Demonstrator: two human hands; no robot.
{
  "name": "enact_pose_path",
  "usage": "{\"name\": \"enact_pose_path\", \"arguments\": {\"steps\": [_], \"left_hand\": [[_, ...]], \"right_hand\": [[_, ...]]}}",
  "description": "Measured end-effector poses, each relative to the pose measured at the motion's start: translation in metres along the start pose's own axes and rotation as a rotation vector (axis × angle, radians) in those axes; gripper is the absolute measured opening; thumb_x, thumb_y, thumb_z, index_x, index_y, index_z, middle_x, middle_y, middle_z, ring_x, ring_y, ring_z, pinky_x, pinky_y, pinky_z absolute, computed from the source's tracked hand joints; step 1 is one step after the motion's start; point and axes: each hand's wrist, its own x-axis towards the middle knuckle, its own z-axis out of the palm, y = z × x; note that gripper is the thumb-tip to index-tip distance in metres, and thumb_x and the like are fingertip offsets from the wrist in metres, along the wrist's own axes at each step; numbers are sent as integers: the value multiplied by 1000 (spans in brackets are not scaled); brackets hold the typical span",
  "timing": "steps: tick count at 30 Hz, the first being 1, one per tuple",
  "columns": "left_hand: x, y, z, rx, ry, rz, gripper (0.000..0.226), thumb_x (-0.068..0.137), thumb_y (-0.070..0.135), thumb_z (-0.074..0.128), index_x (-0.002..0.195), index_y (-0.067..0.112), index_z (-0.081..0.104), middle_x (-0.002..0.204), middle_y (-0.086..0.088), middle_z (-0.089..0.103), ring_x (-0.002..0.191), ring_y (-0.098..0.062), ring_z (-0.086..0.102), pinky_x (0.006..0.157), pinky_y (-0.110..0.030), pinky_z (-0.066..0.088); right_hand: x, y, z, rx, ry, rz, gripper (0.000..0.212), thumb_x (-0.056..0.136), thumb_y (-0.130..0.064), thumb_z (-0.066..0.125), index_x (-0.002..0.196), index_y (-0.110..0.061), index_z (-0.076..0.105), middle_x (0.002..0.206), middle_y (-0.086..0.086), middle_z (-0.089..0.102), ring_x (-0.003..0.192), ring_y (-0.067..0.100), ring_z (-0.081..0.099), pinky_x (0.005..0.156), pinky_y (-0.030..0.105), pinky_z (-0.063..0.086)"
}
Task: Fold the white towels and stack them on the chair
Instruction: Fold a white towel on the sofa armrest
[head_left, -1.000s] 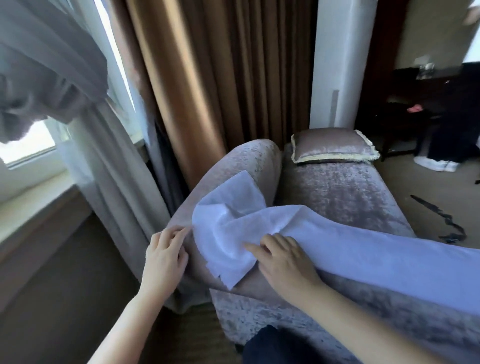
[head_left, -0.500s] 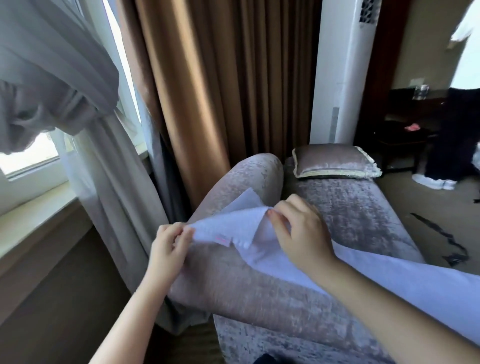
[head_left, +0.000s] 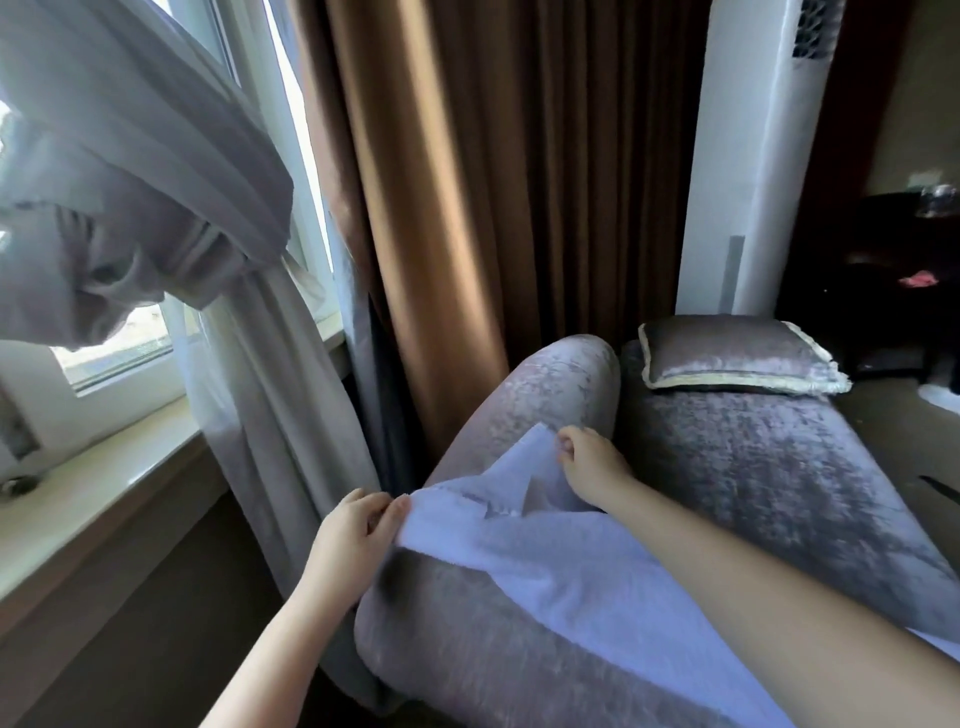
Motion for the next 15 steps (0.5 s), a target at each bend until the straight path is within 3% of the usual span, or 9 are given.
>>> {"name": "enact_pose_path", "arguments": {"steps": [2, 5, 8, 11, 14, 15], "left_hand": [[1, 6, -4, -170, -138, -89, 32, 97, 31, 56, 68, 19, 66, 68, 1, 63, 65, -14, 60, 71, -31, 49], [-1, 13, -13, -377, -323, -170, 24, 91, 34, 65, 87, 13, 75, 83, -9, 74, 81, -21, 70, 83, -37, 55], [-3, 17, -27, -459, -324, -216, 26, 82, 28, 74, 89, 3, 75, 91, -14, 74, 90, -21, 71, 90, -43, 53], [-8, 22, -47, -494, -262, -190, 13, 86, 8, 70, 96, 11, 77, 94, -2, 76, 93, -10, 71, 85, -24, 54], [-8, 9, -54, -261, -189, -199, 5, 84, 15, 74, 85, 16, 79, 77, 7, 75, 74, -4, 70, 67, -14, 49], [-9, 3, -52, -116, -190, -216, 10, 83, 20, 75, 79, 12, 78, 65, 9, 69, 60, -5, 63, 57, -14, 43]], "right_hand": [[13, 3, 4, 1, 30, 70, 39, 98, -27, 53, 133, -11, 50, 131, 9, 51, 115, 26, 52, 87, 29, 42], [28, -1, 4, 97, 43, 15, 18, 95, -21, 59, 104, -7, 62, 96, 4, 60, 86, 21, 53, 59, 23, 35], [37, -22, 0, 243, 143, -165, 9, 93, -17, 60, 90, -8, 61, 83, 2, 59, 79, 23, 55, 64, 28, 38], [42, -48, -3, 390, 177, -222, 19, 94, -25, 60, 84, -10, 60, 75, 4, 65, 70, 21, 63, 67, 31, 47], [42, -59, 7, 395, 29, -250, 5, 94, -16, 59, 95, -13, 62, 91, 5, 69, 85, 18, 67, 79, 32, 53], [40, -58, 13, 334, -43, -264, 14, 93, -11, 58, 106, -13, 62, 104, 5, 68, 94, 17, 64, 84, 30, 50]]}}
